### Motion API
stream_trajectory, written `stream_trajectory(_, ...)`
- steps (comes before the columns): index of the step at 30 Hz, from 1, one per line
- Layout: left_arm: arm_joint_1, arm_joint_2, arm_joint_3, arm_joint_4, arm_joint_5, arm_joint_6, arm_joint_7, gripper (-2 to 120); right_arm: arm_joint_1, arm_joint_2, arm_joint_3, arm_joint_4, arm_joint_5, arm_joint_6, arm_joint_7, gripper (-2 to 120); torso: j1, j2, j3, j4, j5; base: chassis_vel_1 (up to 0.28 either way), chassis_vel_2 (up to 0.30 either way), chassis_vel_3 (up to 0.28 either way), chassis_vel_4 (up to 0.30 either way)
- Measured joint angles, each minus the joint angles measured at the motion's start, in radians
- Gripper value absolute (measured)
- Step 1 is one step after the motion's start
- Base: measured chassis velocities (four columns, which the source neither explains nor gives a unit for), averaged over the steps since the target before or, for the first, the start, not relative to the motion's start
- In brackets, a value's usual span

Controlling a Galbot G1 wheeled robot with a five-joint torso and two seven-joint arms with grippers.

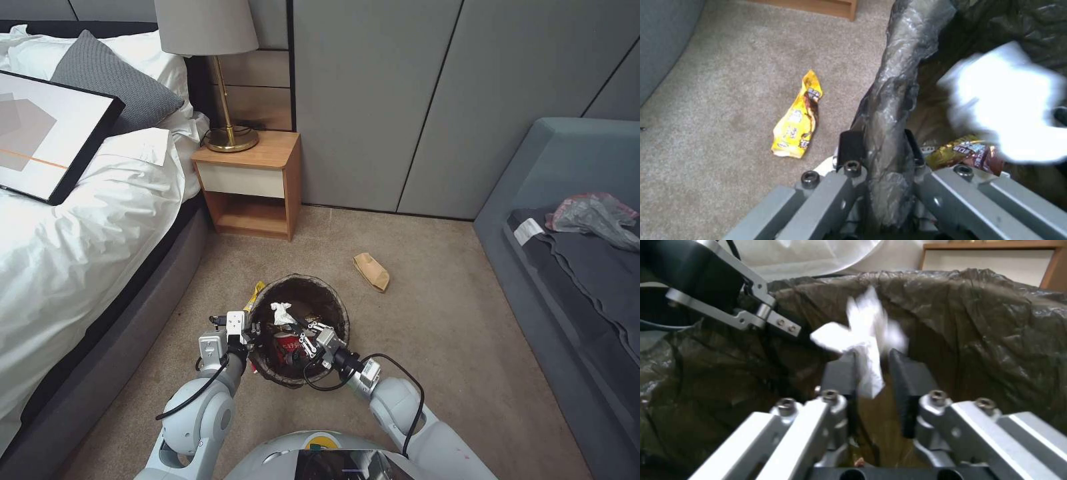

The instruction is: Pick up the trash bin, then pick up the garbage from the floor and place it into the trash bin.

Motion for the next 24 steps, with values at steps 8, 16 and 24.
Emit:
stream_trajectory(8,-0.006,0.000,-0.003,0.000,-0.003,0.001,0.000,0,0.006,0.011,0.013,-0.021,-0.003,0.008,-0.004,52,0.000,0.000,0.000,0.0001,0.0000,0.000,0.000,0.000,0.000)
stream_trajectory(16,-0.007,0.000,-0.008,0.005,-0.005,0.001,-0.001,0,0.003,0.006,0.027,-0.015,-0.001,0.014,-0.009,82,0.000,0.000,0.000,0.0001,0.0000,0.000,0.000,0.000,0.000)
stream_trajectory(24,-0.010,0.000,-0.021,0.009,-0.011,0.002,0.000,0,-0.037,0.011,0.082,0.086,-0.010,0.051,0.001,100,0.000,0.000,0.000,0.0001,0.0000,0.000,0.000,0.000,0.000)
